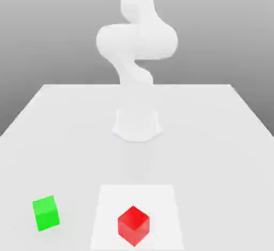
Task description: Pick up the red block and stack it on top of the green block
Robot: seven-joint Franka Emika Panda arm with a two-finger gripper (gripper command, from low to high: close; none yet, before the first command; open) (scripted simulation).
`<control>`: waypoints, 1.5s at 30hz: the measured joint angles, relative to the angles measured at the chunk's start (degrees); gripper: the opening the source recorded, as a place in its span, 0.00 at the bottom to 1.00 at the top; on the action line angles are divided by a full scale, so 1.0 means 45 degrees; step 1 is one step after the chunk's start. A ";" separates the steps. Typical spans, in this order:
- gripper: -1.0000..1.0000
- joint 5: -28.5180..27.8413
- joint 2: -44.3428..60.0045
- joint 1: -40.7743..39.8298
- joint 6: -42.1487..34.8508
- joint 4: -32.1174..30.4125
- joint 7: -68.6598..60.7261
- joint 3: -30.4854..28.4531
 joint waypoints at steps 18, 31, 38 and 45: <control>0.50 -0.1605 0.8405 -0.2200 0.3395 -0.1995 0.7123 0.1812; 0.00 -0.1729 1.3566 -0.1600 0.6648 -0.2359 0.9378 0.1092; 0.00 -0.1577 1.3221 -0.1702 0.6388 -0.2414 0.9273 0.1226; 0.00 -0.0428 1.0906 -0.2972 0.4328 -0.2676 0.8308 0.0821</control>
